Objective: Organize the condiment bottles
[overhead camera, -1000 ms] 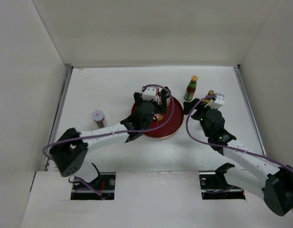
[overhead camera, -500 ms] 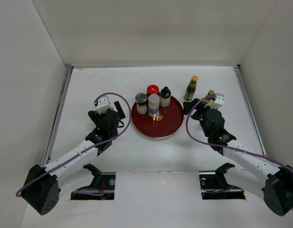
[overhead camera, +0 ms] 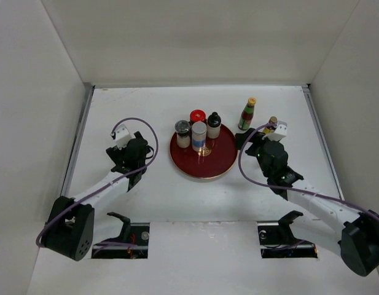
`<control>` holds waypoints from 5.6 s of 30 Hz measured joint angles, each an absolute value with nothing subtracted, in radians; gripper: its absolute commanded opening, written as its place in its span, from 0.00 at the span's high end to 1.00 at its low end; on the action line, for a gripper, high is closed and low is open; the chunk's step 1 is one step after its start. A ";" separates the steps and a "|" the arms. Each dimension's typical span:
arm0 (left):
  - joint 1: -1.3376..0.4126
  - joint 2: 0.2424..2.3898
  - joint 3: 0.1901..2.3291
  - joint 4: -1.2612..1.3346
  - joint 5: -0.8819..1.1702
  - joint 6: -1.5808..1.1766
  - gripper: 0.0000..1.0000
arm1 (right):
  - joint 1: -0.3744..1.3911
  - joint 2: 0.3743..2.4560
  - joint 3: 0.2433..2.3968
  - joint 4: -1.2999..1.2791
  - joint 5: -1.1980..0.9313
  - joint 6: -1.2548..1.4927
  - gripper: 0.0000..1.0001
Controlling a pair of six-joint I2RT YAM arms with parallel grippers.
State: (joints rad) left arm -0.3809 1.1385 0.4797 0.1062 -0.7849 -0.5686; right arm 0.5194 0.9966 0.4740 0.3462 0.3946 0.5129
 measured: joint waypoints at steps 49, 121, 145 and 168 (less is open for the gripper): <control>-0.871 1.333 0.676 0.234 -0.774 -0.577 0.71 | 0.525 0.994 0.474 0.346 0.395 0.513 0.00; -0.869 1.154 0.189 0.948 -0.740 -0.525 0.00 | 0.488 1.396 1.067 0.116 0.407 0.263 0.69; -0.864 1.154 0.189 0.948 -0.733 -0.529 0.00 | 0.708 1.554 1.032 0.234 0.488 0.254 0.23; -0.873 1.154 0.189 0.948 -0.722 -0.541 0.00 | 0.424 1.056 0.634 -0.113 0.717 0.496 0.02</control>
State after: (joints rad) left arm -0.8730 1.1538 0.1890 0.9478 -0.7223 -0.5411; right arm 0.4240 1.0557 0.6338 -0.1135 0.7170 0.4965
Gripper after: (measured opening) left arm 0.997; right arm 0.998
